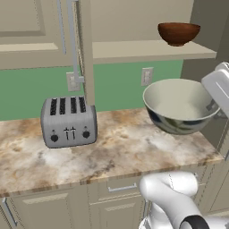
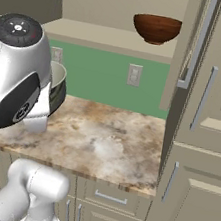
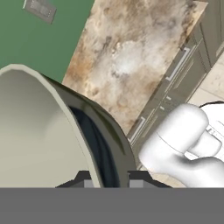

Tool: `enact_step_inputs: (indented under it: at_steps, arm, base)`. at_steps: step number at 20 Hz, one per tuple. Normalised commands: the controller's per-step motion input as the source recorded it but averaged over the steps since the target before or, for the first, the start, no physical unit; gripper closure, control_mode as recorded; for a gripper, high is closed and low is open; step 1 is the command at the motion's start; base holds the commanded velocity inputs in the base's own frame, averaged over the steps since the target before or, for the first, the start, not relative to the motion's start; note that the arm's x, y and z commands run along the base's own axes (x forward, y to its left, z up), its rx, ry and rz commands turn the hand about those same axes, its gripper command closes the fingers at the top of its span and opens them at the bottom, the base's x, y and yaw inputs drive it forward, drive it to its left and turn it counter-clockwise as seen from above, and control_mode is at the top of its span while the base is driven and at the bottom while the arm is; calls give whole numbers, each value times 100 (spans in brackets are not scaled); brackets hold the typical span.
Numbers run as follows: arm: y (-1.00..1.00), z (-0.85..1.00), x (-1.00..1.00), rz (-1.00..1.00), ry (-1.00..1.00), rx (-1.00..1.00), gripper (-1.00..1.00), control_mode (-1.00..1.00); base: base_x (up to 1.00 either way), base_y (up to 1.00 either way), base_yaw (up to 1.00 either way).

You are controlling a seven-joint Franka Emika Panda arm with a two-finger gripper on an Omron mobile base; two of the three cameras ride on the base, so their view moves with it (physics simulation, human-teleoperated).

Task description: Move the bowls from the cabinet to the plates on the dining table.

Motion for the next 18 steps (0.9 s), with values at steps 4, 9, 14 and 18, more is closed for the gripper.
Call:
enact_step_inputs:
  at_steps: [4,9,14,18]
  arm:
    - [0,-7,0,0,0,0,100,-100]
    - [0,-13,9,0,1,0,100,-100]
    - [0,-13,21,0,1,0,100,-100]
    - [0,-12,34,0,3,0,100,-100]
  base:
    - [0,0,0]
    - [0,0,0]
    - [0,0,0]
    - [0,0,0]
